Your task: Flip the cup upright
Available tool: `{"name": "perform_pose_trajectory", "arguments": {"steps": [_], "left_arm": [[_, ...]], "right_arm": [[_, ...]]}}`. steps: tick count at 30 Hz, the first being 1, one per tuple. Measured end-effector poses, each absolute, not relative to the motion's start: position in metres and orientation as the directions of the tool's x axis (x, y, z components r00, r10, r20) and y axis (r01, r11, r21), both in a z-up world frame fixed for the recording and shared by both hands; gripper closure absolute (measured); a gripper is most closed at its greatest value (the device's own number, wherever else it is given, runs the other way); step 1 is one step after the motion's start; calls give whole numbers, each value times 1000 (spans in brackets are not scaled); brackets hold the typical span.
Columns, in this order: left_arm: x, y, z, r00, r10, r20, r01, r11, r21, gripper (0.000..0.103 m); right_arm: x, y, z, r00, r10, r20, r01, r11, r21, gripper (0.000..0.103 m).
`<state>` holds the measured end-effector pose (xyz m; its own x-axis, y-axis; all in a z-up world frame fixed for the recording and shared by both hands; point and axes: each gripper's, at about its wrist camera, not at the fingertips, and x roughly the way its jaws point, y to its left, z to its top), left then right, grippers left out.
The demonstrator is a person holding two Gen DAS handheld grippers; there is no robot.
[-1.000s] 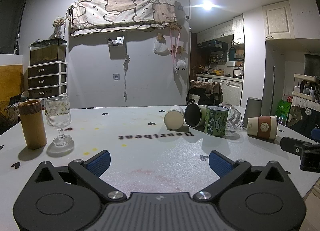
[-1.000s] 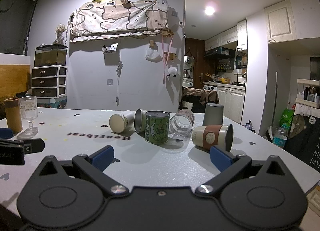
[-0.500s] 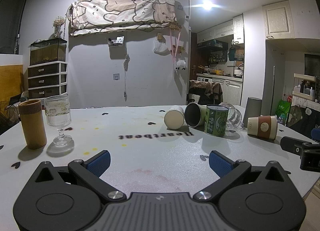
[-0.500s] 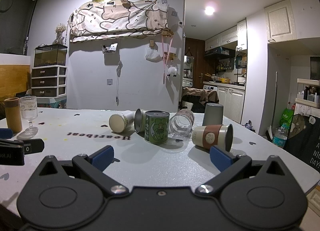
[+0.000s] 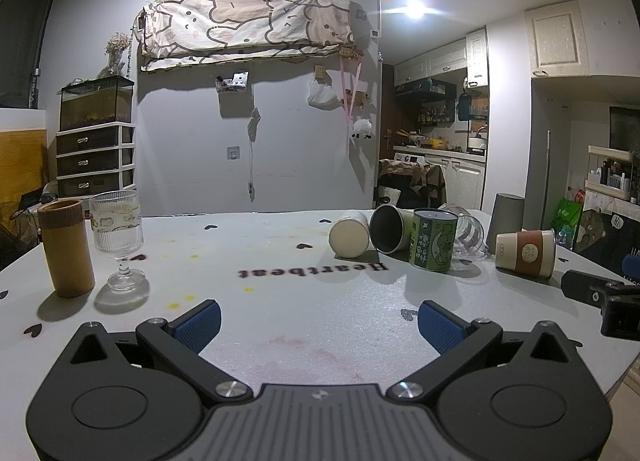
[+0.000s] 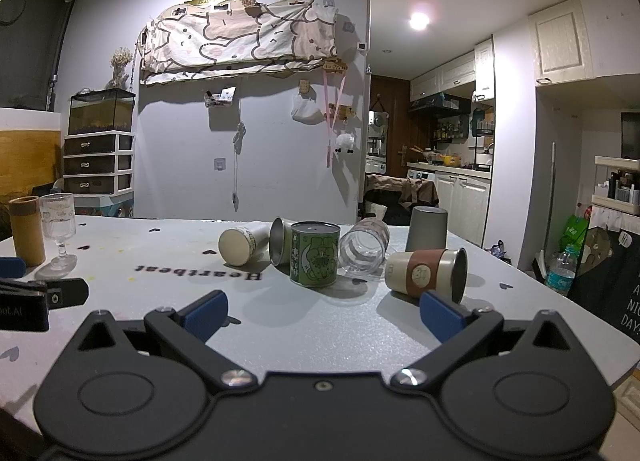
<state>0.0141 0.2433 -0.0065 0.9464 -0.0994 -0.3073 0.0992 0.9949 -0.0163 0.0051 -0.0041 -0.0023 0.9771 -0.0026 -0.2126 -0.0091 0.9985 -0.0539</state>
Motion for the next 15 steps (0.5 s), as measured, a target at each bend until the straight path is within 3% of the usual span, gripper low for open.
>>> {"name": "perform_pose_trajectory", "arguments": {"steps": [10, 15], "left_arm": [[8, 250, -14, 946, -83, -312, 89, 996, 3, 0], [12, 253, -13, 941, -79, -329, 83, 997, -2, 0]], "right_arm": [[44, -3, -1, 973, -43, -228, 36, 999, -34, 0], [86, 0, 13, 977, 5, -213, -12, 999, -31, 0]]}}
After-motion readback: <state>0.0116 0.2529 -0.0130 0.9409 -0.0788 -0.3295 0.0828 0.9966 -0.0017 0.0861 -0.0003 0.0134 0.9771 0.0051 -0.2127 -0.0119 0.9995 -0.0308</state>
